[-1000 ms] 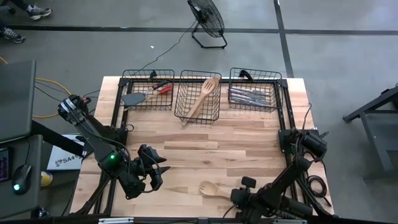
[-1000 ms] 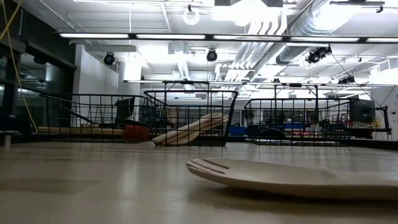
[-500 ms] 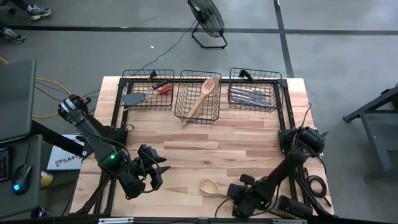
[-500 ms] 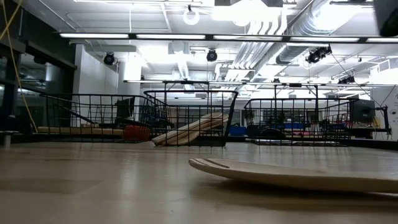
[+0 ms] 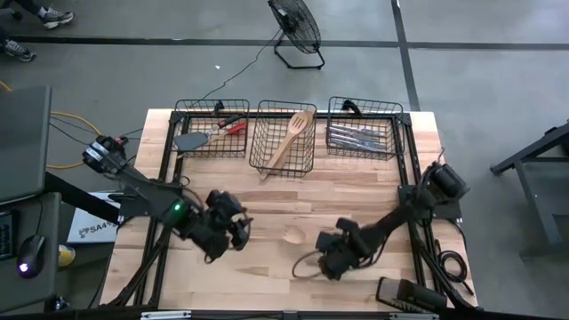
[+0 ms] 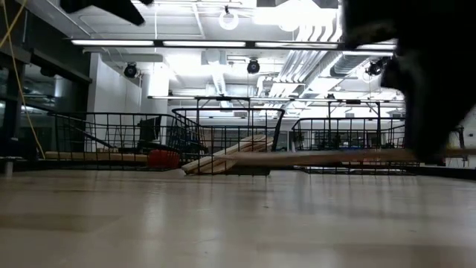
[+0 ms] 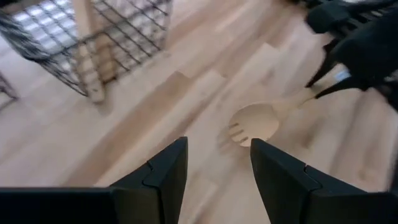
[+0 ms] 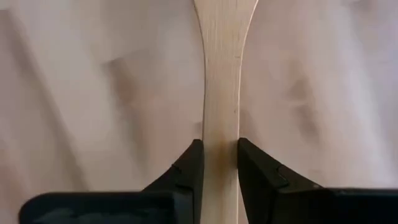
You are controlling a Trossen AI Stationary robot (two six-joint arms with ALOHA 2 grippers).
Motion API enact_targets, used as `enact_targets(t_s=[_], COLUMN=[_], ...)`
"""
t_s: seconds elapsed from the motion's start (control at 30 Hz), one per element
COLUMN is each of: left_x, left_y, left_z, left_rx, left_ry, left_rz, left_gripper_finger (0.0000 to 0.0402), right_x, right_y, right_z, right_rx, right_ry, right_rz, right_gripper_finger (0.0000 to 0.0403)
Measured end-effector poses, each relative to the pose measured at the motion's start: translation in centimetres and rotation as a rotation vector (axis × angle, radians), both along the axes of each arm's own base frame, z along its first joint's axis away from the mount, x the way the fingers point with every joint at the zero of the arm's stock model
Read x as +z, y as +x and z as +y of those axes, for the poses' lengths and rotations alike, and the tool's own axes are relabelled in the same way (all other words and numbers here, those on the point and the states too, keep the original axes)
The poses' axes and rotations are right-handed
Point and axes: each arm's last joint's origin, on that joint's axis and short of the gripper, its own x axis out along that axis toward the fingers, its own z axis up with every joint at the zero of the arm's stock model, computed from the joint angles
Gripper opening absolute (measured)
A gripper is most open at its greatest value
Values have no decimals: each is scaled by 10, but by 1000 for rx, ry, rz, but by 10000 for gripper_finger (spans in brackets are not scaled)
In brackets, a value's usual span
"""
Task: Pick & Place Kitchen Items
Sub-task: Put the brown serving spoon into the middle wire basket
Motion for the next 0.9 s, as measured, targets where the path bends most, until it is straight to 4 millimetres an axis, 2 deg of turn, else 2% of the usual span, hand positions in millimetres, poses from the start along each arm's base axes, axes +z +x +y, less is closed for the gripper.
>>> enact_targets(t_s=[0.1,0.3,0.53,0.73,0.9], left_x=[2,13,34,47,54], left_y=[3,3,0,12,29], left_z=[15,50,88,117,143], left_rx=[39,130,209,246,200], left_ry=[23,25,40,81,121], left_rz=[25,28,-49,-142,-203], left_gripper_finger=[172,172,172,172,172], right_x=[19,74,130,162,176], right_y=[-2,-11,-26,-32,-33], right_z=[-18,-58,-118,-173,-218], right_rx=[11,68,60,54,106], right_ry=[-38,-111,-239,-299,-292], right_rz=[-1,-121,-287,-411,-501], right_gripper_finger=[66,66,66,66,66])
